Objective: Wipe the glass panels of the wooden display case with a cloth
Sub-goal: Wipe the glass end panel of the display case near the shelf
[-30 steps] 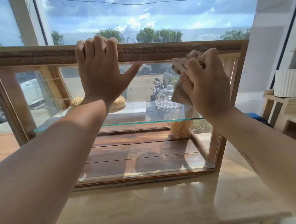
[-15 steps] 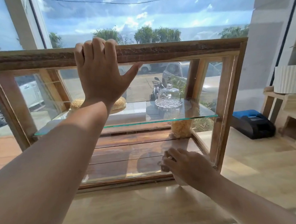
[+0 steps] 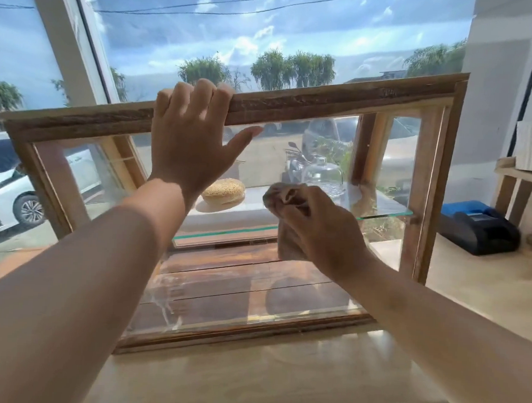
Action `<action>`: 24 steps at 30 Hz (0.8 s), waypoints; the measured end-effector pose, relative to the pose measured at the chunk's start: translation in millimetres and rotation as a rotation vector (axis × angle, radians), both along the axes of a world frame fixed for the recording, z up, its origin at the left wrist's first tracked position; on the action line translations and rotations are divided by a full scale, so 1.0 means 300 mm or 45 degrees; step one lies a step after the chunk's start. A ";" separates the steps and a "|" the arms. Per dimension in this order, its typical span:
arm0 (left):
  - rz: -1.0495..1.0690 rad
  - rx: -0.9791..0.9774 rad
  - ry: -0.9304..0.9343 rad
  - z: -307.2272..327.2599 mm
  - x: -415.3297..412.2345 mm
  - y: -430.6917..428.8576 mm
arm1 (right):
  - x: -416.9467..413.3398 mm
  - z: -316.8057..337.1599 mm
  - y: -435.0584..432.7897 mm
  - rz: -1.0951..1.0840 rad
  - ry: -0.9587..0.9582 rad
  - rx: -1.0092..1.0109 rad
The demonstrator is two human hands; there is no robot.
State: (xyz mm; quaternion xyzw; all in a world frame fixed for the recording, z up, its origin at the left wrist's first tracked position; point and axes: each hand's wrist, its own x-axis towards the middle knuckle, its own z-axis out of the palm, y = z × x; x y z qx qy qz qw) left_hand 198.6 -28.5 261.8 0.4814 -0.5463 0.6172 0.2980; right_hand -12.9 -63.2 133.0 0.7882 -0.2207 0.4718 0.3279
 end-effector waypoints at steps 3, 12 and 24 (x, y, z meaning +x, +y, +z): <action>0.062 0.010 -0.023 -0.005 0.009 0.005 | -0.029 -0.186 0.018 -0.036 0.327 -0.084; 0.041 -0.019 -0.004 -0.003 -0.007 -0.004 | 0.015 0.057 0.015 -0.017 -0.025 -0.091; 0.054 0.020 -0.005 0.007 0.037 -0.002 | 0.111 0.040 -0.070 -0.069 -0.127 -0.333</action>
